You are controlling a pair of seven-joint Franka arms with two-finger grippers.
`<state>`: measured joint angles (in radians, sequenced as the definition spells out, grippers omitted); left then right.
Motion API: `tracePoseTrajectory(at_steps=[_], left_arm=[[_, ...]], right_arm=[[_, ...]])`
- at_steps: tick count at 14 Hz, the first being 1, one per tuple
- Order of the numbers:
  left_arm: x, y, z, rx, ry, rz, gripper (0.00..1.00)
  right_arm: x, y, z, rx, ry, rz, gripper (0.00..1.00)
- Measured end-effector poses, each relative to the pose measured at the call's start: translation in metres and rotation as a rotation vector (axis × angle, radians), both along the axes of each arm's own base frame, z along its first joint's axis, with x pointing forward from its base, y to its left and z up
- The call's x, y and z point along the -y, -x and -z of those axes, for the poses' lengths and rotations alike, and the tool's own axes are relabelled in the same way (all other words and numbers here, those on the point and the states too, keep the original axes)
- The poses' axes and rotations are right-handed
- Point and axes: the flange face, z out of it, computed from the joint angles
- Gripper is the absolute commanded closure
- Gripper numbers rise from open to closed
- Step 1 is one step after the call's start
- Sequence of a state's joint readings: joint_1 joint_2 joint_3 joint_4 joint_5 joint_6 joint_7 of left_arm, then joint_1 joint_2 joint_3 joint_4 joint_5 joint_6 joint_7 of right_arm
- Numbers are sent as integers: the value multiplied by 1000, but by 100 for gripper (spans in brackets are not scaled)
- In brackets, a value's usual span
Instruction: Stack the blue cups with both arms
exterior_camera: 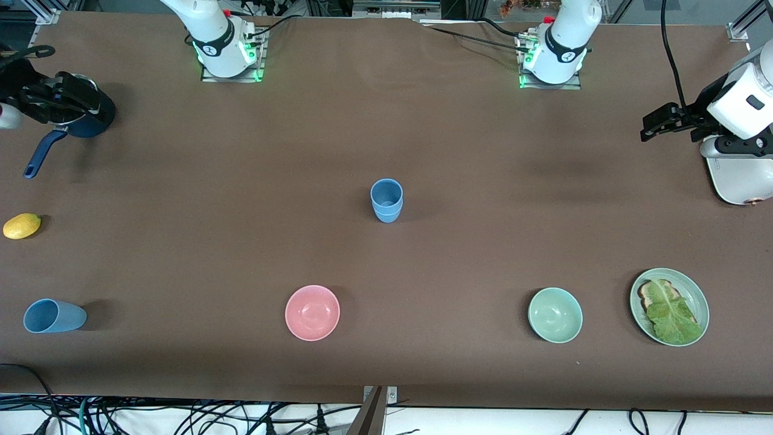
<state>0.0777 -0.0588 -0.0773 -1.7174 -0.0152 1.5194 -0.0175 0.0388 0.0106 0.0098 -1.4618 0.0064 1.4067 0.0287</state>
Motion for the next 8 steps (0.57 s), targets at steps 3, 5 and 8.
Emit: tracePoseTrajectory(at_steps=[3,5,8], left_arm=[[0,0,0,0,0,0,0],[0,0,0,0,0,0,0],[0,0,0,-1,0,0,0]], right_arm=[[0,-2,4,-8,0,-1,0],[-2,-2,4,-8,0,-3,0],[-2,-2,4,-8,0,-3,0]])
